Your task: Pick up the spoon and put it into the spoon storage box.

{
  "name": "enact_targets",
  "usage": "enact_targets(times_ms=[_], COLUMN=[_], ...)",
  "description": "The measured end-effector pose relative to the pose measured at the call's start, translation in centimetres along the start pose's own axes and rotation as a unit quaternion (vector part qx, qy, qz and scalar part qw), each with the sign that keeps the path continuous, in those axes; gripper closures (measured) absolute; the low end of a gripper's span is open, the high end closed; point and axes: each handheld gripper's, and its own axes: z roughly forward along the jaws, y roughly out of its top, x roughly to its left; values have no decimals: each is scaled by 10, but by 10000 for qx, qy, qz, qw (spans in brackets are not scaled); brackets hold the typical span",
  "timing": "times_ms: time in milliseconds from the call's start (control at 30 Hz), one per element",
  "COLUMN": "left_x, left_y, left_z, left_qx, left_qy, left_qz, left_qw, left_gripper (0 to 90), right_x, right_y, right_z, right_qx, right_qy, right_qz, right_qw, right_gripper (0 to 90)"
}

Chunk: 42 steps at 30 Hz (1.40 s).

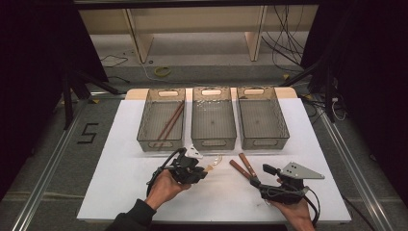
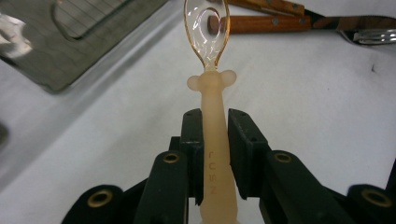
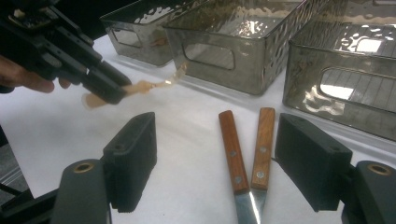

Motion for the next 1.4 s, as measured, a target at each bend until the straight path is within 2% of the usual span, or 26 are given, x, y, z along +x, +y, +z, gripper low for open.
enact_targets(times_ms=[133, 300, 467, 600, 967, 1400], left_x=[7, 15, 23, 28, 46, 74], left_y=[5, 9, 12, 19, 44, 71], left_z=[-10, -20, -25, -29, -44, -38], left_qx=[-178, -343, -487, -542, -959, -1151], left_qy=[-13, 69, 88, 107, 235, 412], left_qz=[-60, -104, -214, -202, -276, -503], left_qw=[9998, 9993, 9985, 9983, 9947, 9912], left_gripper=[761, 761, 762, 761, 761, 761], right_x=[0, -1, -1, 0, -1, -1], right_y=[0, 0, 0, 0, 0, 0], right_z=[0, 0, 0, 0, 0, 0], right_qx=[4, 4, 0, 4, -1, 6], right_qy=[-8, -9, -4, -2, -3, 2], right_qz=[8, 8, 4, 12, 17, 36], right_qw=[10000, 10000, 10000, 10000, 10000, 10000], right_gripper=[304, 304, 304, 304, 304, 303])
